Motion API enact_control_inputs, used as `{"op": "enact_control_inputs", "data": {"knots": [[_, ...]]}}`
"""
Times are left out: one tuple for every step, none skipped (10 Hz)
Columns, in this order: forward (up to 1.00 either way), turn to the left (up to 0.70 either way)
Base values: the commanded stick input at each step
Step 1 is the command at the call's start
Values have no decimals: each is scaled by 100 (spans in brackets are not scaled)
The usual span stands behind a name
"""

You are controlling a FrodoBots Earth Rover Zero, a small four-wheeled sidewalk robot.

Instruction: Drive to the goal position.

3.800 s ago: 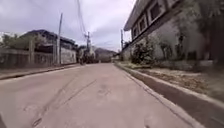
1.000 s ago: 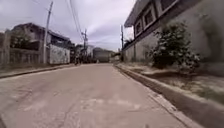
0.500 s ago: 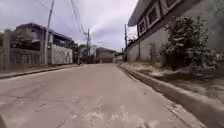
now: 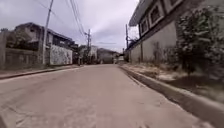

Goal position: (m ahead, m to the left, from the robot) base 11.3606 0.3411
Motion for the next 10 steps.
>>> {"op": "enact_control_inputs", "data": {"knots": [[100, 0], [100, 0], [100, 0], [100, 0], [100, 0], [100, 0], [100, 0], [100, 0], [100, 0], [100, 0]]}}
